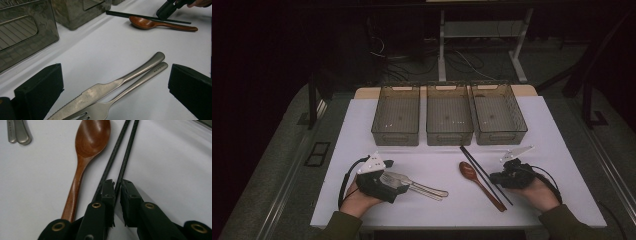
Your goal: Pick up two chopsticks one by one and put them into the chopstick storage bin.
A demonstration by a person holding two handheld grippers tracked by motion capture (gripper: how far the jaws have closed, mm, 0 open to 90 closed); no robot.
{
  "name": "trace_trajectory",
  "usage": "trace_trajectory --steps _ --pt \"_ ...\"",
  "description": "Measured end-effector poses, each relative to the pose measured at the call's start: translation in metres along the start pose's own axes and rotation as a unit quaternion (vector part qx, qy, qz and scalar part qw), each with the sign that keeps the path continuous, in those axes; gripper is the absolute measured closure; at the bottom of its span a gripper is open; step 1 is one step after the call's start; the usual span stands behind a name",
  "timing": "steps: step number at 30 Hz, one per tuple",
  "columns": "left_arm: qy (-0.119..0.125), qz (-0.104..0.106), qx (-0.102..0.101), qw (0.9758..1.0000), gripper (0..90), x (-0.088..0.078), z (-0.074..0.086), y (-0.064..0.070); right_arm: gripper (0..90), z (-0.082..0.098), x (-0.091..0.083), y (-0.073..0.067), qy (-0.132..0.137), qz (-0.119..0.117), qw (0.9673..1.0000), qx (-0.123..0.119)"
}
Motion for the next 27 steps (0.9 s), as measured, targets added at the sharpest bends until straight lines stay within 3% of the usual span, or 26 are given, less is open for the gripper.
trace_trajectory --steps 7,14,21,27 --pt "0.000 -0.002 0.000 1.0000 0.0 -0.001 0.000 -0.001 81.3 0.000 -0.003 0.009 0.003 0.030 0.9995 -0.006" --pt "0.000 -0.002 0.000 1.0000 0.0 0.000 0.000 0.000 79.9 -0.002 -0.003 0.009 0.011 0.029 0.9995 0.002" --pt "-0.001 -0.001 0.001 1.0000 0.0 0.001 0.000 0.000 79.9 -0.020 0.000 0.009 0.040 0.019 0.9988 0.021" --pt "-0.002 0.000 0.001 1.0000 0.0 0.000 0.000 0.000 79.9 -0.024 0.010 0.009 0.029 0.023 0.9991 0.021"
Point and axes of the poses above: each handheld gripper's, and its own axes: x roughly forward along the jaws, z roughly out of its underside, y roughly to its right, the point moved 6 cm from there along x, roughly forward along the jaws, and after that the axes turned 8 degrees about x, right-handed, at the moved point
